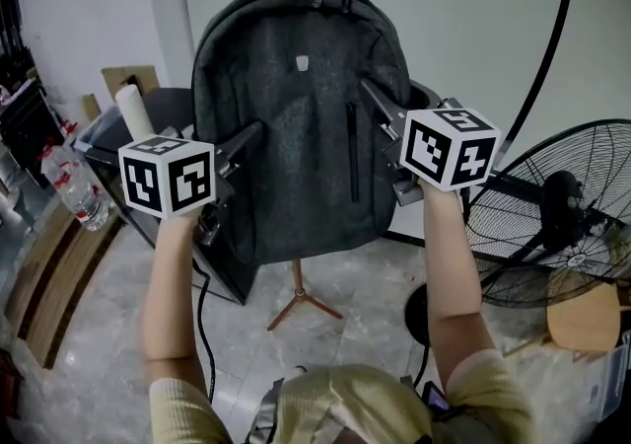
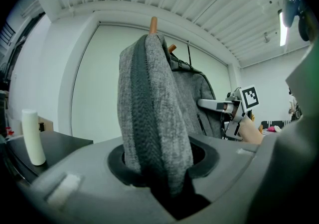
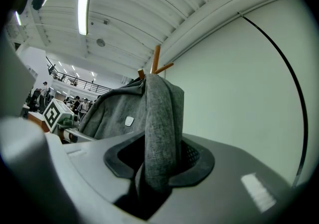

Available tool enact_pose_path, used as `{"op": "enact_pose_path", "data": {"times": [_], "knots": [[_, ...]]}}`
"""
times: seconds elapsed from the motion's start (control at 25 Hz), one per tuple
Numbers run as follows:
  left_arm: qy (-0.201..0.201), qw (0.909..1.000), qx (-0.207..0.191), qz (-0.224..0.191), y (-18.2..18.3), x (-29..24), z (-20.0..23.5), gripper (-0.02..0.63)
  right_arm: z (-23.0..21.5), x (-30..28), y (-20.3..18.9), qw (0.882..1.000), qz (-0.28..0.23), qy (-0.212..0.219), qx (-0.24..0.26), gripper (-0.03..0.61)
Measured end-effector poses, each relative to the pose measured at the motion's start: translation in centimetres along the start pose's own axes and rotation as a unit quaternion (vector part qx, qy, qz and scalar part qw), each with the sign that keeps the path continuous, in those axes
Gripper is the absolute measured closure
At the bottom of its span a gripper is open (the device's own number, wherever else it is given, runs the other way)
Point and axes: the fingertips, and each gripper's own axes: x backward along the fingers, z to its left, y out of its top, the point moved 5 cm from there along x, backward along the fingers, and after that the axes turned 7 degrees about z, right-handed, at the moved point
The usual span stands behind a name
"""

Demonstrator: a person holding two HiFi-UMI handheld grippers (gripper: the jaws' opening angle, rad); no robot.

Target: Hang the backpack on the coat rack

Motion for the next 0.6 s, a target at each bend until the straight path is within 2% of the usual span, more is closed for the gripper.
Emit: {"op": "enact_pose_path", "data": {"times": [0.32,0.6], "knots": [[0.011,0.9998,-0.008,-0.017,-0.25,0.05,0.30,0.431,-0.14,0.05,-0.26,1.000,-0.011,-0.002,0.004,0.428],[0.029,0.9976,-0.017,-0.061,-0.91,0.60,0.55,0.403,-0.09,0.29,-0.52,0.999,-0.028,-0.007,0.017,0.412]]}}
